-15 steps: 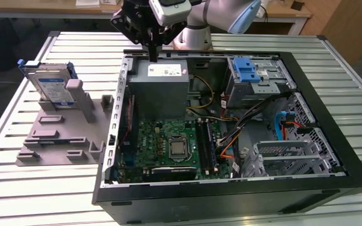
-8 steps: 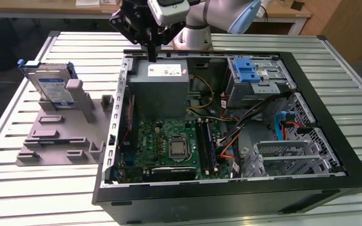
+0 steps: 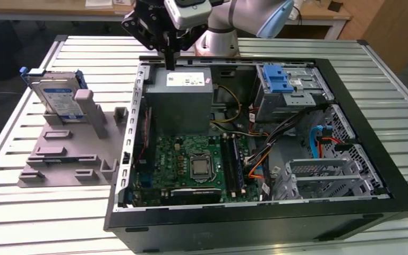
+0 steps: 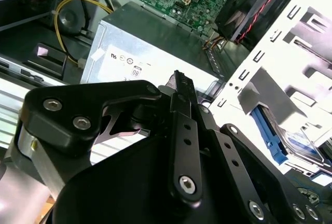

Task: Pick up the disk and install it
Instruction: 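Reach for the disk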

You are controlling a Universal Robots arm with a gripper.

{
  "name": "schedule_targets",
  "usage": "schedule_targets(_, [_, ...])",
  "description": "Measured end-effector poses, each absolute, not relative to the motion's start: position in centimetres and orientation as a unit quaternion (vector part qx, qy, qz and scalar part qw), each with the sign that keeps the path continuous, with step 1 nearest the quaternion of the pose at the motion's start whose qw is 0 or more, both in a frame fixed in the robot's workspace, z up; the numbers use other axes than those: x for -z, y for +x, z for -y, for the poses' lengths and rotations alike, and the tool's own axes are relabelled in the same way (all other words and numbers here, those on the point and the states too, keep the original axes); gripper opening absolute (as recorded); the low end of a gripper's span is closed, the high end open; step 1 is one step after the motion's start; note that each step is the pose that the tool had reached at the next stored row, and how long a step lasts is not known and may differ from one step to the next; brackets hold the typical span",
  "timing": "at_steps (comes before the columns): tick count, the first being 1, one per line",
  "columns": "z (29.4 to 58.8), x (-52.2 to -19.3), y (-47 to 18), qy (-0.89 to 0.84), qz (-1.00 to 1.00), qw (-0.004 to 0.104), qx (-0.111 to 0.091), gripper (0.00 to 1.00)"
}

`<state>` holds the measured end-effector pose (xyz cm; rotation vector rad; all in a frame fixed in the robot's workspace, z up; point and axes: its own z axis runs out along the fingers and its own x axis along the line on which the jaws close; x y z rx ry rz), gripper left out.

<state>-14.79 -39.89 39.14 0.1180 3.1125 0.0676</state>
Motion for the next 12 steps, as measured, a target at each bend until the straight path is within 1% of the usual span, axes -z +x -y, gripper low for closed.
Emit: schedule_targets(12, [39.89,-39.11,-15.09,0.038,-0.999,0.013,-0.022,0.11])
